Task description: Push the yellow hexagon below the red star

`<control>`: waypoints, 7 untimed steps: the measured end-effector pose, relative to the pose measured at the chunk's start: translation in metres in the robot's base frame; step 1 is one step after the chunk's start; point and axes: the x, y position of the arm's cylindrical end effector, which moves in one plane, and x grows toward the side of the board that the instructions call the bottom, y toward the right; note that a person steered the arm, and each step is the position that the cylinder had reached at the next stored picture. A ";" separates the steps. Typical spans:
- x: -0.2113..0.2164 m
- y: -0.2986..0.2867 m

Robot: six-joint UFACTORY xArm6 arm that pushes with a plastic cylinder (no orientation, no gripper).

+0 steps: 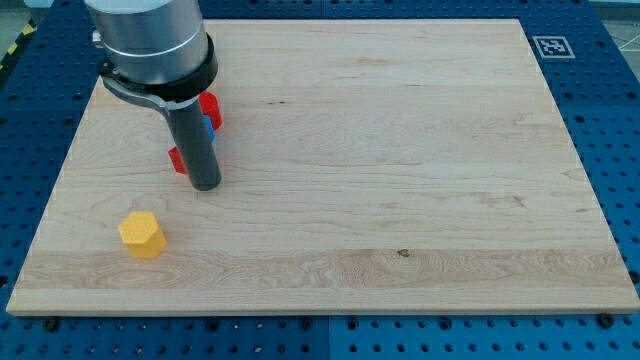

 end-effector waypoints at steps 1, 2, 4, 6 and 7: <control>0.000 0.002; 0.013 0.015; 0.053 0.021; 0.104 0.012; 0.112 -0.011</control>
